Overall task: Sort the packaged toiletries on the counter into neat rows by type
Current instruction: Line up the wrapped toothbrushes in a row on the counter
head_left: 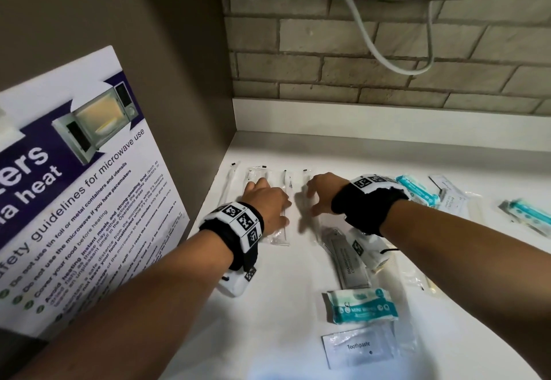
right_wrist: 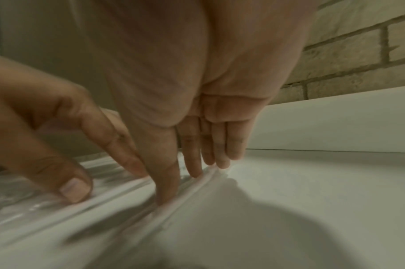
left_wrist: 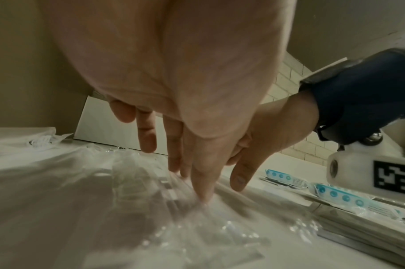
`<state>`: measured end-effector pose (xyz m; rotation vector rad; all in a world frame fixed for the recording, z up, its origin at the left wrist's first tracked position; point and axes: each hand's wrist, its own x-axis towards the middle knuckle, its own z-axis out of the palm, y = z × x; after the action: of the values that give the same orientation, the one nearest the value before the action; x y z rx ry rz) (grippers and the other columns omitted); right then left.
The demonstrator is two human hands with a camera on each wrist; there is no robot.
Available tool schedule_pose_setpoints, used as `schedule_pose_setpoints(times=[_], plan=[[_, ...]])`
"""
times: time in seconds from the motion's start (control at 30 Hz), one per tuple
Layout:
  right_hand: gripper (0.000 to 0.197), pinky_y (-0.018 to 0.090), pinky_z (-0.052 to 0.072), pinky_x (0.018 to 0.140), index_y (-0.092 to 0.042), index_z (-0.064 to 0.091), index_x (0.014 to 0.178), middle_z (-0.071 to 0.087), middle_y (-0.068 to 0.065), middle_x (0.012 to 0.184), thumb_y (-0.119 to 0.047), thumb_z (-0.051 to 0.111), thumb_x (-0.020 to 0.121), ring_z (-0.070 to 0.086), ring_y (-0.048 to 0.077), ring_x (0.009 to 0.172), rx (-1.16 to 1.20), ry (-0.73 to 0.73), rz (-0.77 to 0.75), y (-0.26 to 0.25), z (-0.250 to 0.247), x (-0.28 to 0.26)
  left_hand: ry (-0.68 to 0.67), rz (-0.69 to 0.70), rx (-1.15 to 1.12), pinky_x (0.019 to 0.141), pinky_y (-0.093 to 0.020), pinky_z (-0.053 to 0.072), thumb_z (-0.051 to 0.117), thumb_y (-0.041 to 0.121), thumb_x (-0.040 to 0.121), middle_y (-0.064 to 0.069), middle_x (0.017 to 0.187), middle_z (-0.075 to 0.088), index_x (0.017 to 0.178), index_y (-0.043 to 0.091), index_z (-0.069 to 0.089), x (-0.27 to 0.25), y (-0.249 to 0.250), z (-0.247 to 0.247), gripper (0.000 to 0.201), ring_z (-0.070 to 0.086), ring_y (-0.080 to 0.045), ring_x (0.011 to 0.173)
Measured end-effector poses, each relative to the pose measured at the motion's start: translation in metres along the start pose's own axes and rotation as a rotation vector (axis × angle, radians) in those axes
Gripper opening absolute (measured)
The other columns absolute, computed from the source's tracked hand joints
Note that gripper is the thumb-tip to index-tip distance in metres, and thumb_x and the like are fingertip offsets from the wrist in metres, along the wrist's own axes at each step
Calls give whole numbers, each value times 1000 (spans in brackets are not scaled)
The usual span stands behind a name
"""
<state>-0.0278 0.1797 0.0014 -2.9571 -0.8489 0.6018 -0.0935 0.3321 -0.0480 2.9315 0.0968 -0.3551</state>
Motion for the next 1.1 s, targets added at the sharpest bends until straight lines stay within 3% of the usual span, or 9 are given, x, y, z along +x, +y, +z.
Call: schedule_pose_setpoints(times=[0.1,0.13,0.27,0.37,0.53,0.83,1.1], plan=[[51,33,44,102,-13,59,128,57,5,134,-28,72,81,53,22,123,-23,-33,-66,-6,5,-4,21,15,28,99,-42,34,60,51,77,8,122,56,91,34,60,1,3,-2,22,37,-24,116],[53,33,42,104,-15,57,131,54,3,137,-29,72,82,51,22,126,-15,-31,-92,-7,6,-5,29,22,19,98,-42,34,61,53,76,8,119,57,91,36,59,2,3,-1,22,37,-24,115],[63,31,38,105,-19,50,137,46,0,144,-31,74,80,45,18,131,33,53,-119,-5,2,-9,61,-1,-73,101,-43,37,64,61,67,10,127,50,123,47,56,3,1,1,59,35,-23,117],[79,30,33,108,-20,40,144,40,-1,149,-39,77,75,39,19,136,10,1,-90,1,-1,-11,63,-2,-73,104,-42,36,68,61,66,11,133,44,131,45,52,-1,-2,-2,69,31,-23,120],[95,34,20,117,-18,23,152,24,1,158,-52,71,77,22,21,146,-67,-103,-47,-1,7,-14,-32,19,34,108,-43,31,58,70,65,13,149,37,139,42,43,-6,-1,1,81,26,-23,131],[93,35,27,114,-16,24,151,30,3,155,-39,76,77,28,23,143,10,-87,1,-1,5,-12,-45,91,86,115,-39,15,56,55,87,17,159,23,148,31,36,-16,9,-10,68,9,-21,147],[78,33,37,106,-11,36,146,44,7,146,-35,74,81,42,25,134,-11,-73,-9,-5,0,-17,-91,87,103,116,-39,13,53,53,90,16,160,18,149,32,32,-16,12,-15,66,4,-22,148]])
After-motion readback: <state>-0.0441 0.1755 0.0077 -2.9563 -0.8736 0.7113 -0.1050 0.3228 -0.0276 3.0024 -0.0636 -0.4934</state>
